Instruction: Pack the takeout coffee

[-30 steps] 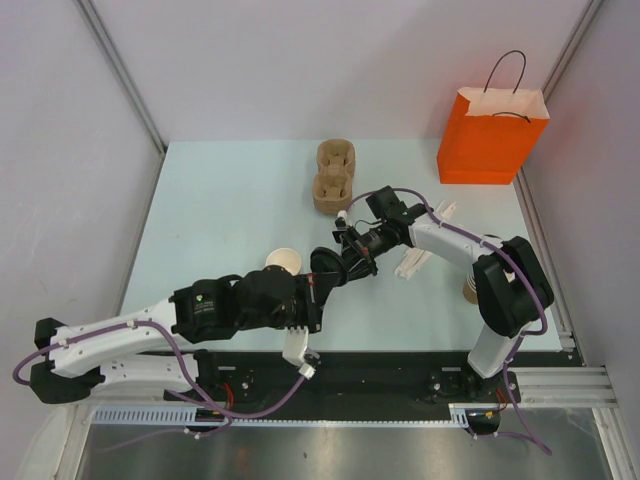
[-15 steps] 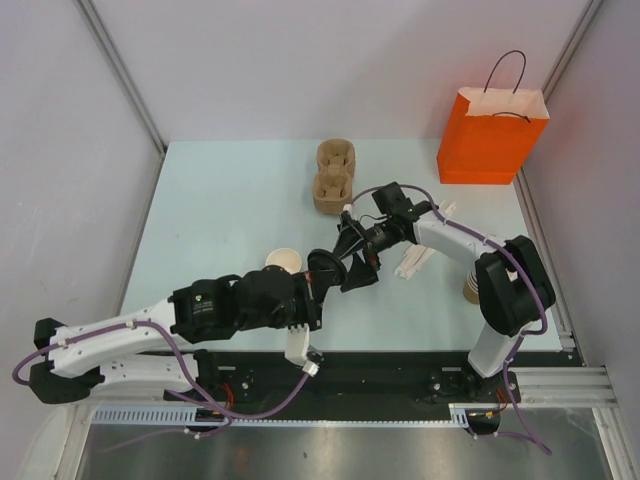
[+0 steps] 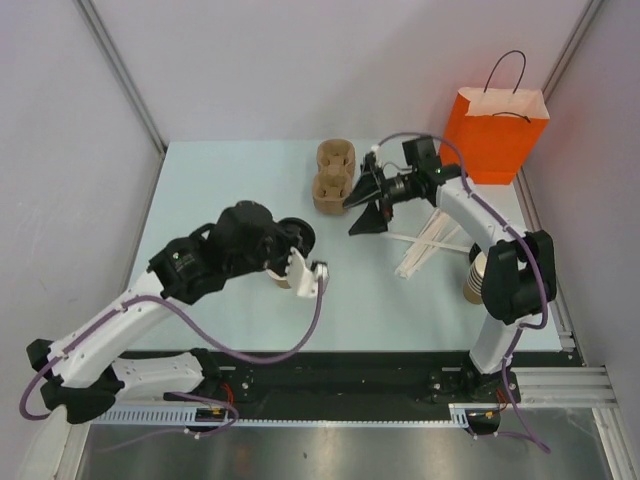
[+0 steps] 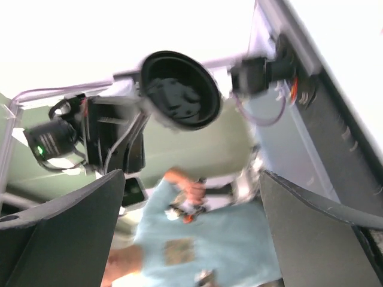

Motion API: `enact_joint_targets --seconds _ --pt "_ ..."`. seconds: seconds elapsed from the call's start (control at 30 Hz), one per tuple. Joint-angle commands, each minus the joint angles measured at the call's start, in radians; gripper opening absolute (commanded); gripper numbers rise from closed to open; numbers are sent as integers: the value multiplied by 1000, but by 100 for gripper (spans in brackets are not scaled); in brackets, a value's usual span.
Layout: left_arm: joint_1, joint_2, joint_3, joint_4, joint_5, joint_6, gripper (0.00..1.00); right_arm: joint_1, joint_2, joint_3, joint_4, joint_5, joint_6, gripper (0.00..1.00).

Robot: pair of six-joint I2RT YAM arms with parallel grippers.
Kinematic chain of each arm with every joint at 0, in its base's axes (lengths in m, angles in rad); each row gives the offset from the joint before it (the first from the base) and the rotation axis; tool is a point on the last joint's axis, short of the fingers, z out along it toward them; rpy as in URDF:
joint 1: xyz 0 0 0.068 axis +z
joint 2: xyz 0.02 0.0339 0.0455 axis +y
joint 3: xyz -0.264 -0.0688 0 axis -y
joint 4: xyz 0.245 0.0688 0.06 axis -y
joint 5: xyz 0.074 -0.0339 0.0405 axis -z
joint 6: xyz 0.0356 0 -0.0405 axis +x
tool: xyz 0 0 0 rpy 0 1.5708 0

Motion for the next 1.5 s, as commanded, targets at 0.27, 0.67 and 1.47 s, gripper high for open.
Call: enact_joint_targets --seconds 0.27,0.67,1.47 --pt "454 106 154 -203 415 -698 0 -158 89 751 -400 550 -636 100" --pt "619 140 -121 61 464 -1101 0 -174 41 494 -211 477 -786 100" --pt "621 158 -353 353 267 -1215 0 52 -66 92 -3 740 -716 100"
